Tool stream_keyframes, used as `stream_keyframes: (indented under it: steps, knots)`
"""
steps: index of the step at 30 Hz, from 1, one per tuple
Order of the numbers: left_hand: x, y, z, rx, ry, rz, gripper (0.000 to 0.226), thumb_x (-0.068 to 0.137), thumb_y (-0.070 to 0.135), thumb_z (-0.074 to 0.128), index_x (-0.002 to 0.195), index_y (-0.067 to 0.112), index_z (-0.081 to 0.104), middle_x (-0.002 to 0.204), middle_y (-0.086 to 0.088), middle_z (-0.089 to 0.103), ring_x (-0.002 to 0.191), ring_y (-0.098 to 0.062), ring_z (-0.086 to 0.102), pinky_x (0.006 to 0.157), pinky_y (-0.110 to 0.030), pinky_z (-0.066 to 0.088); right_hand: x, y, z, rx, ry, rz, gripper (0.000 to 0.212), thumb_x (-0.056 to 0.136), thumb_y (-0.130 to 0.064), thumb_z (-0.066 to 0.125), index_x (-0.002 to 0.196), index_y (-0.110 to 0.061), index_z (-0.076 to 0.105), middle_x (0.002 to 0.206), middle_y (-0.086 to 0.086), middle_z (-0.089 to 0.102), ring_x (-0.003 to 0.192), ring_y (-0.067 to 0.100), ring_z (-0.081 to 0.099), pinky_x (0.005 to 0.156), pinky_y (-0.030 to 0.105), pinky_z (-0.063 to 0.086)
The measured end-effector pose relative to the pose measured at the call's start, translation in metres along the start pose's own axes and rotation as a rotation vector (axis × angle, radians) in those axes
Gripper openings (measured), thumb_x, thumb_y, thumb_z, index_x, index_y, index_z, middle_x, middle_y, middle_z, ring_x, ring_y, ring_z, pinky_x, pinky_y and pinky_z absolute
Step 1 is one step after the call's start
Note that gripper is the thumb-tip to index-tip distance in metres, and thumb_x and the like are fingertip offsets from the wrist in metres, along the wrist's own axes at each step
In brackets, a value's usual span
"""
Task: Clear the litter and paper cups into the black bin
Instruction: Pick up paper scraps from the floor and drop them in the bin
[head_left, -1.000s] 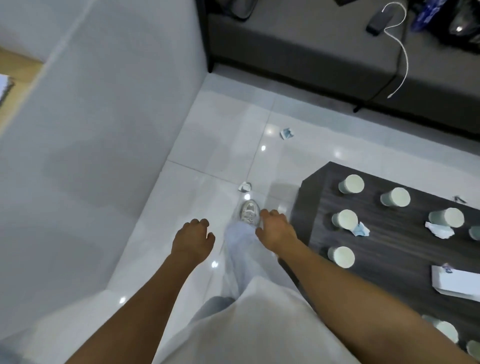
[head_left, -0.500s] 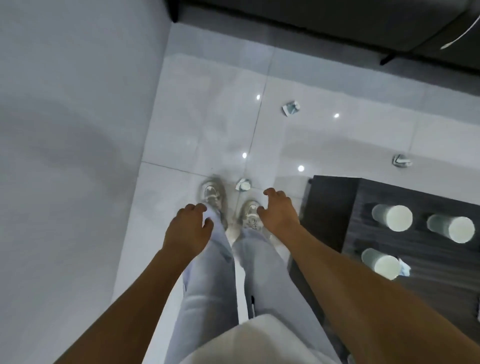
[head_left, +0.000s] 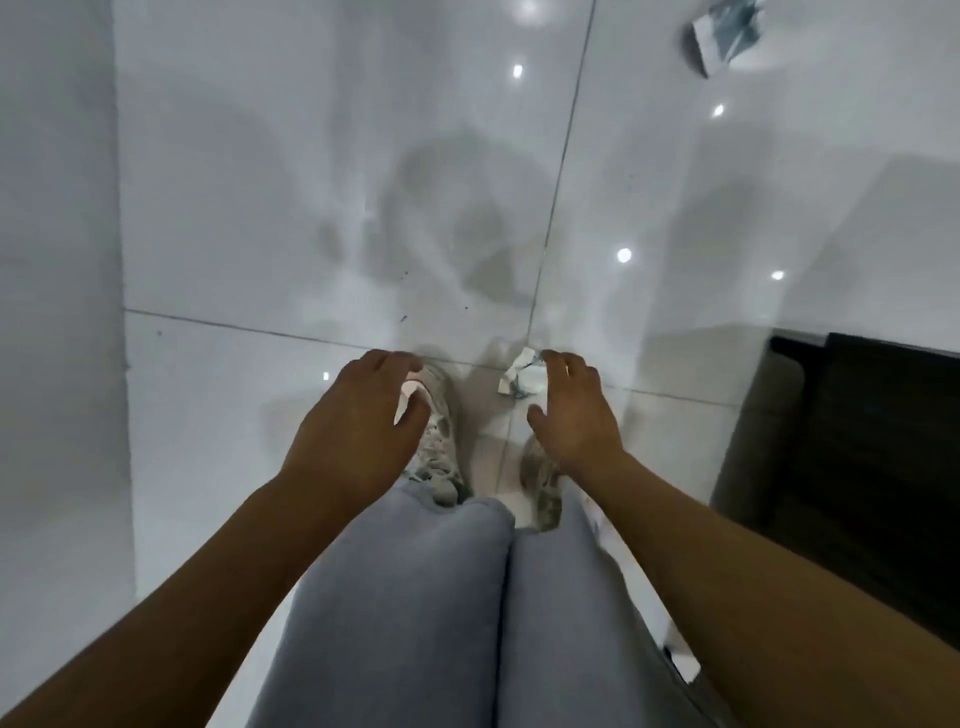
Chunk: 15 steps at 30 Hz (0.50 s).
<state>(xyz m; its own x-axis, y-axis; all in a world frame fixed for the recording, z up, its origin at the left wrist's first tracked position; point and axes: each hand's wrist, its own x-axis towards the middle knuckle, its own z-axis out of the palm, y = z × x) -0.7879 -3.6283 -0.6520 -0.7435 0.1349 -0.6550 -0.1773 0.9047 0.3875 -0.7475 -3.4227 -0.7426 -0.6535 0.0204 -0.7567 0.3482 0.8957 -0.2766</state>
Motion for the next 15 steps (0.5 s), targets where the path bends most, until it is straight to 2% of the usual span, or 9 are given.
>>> stream_keyframes:
  steps: [3,5,8,11,15]
  knots:
    - [0.041,-0.03,0.031,-0.002,-0.039,0.01,0.033,0.095,0.03,0.049,0.126,0.021,0.053,0.129,0.003,0.054,0.118,-0.014,0.048,0.088,-0.021,0.033,0.041,0.011,0.05,-0.03,0.022,-0.027,0.074,0.087,-0.02,0.066,0.148,-0.016,0.025,0.153,0.008,0.026,0.139,0.025,0.026,0.111,0.036,0.035]
    - [0.06,-0.044,0.046,0.003,-0.069,0.008,0.033,0.094,0.03,0.051,0.125,0.019,0.053,0.128,0.002,0.053,0.118,-0.016,0.046,0.088,-0.023,0.035,0.052,0.015,0.074,-0.093,0.077,-0.051,0.072,0.086,-0.015,0.063,0.149,-0.014,0.027,0.154,0.013,0.023,0.141,0.028,0.021,0.114,0.036,0.031]
    - [0.078,-0.053,0.059,-0.019,-0.111,0.008,0.033,0.094,0.028,0.051,0.125,0.018,0.053,0.128,0.001,0.052,0.118,-0.016,0.047,0.092,-0.028,0.038,0.055,0.017,0.092,-0.081,0.182,-0.053,0.061,0.086,-0.011,0.063,0.143,-0.009,0.039,0.146,0.017,0.036,0.135,0.031,0.032,0.111,0.039,0.035]
    - [0.082,-0.046,0.06,-0.039,-0.156,0.019,0.033,0.094,0.027,0.051,0.125,0.017,0.053,0.128,0.0,0.052,0.117,-0.017,0.048,0.095,-0.029,0.039,0.047,0.015,0.089,0.029,0.18,-0.037,0.063,0.085,-0.014,0.067,0.142,-0.007,0.041,0.14,0.014,0.043,0.131,0.028,0.035,0.107,0.037,0.04]
    - [0.075,-0.018,0.04,-0.113,-0.207,-0.011,0.031,0.094,0.026,0.052,0.124,0.019,0.052,0.127,-0.001,0.053,0.112,-0.016,0.05,0.088,-0.024,0.036,0.029,-0.013,0.05,0.17,0.171,-0.082,0.076,0.082,-0.024,0.075,0.146,-0.009,0.035,0.14,0.011,0.044,0.131,0.025,0.037,0.103,0.033,0.041]
